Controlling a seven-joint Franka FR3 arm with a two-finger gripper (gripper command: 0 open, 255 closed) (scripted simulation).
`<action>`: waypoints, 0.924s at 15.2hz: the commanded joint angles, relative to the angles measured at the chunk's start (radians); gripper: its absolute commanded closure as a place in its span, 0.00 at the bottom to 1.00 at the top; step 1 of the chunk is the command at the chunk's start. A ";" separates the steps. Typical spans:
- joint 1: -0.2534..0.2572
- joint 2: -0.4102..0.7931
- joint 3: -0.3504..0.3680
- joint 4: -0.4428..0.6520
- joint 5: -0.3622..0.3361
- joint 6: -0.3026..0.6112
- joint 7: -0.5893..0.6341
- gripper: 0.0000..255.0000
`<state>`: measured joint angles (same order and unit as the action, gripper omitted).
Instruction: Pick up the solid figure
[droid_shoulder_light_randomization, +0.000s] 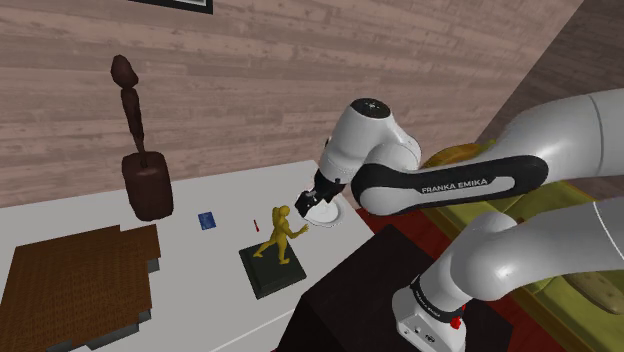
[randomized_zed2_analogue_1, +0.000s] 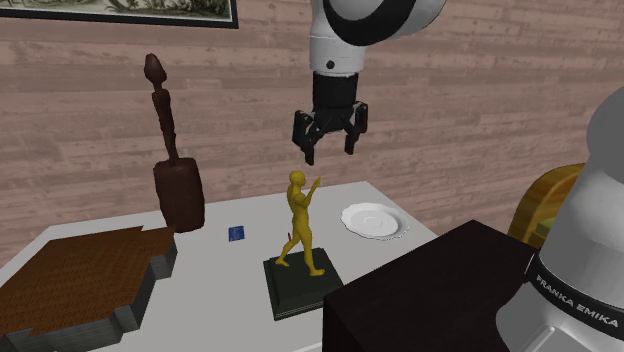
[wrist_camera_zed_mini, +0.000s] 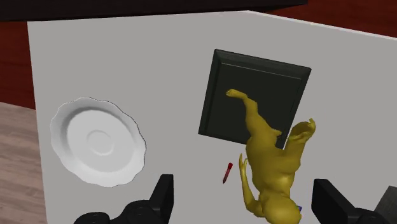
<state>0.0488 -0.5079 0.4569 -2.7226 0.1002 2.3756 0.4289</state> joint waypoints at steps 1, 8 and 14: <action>-0.038 0.082 0.068 0.013 -0.047 0.090 0.078 0.00; -0.254 0.338 0.310 0.068 -0.386 0.289 0.429 0.00; -0.336 0.446 0.362 0.073 -0.599 0.343 0.599 0.00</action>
<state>-0.2733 -0.0805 0.8125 -2.6506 -0.4569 2.7092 0.9968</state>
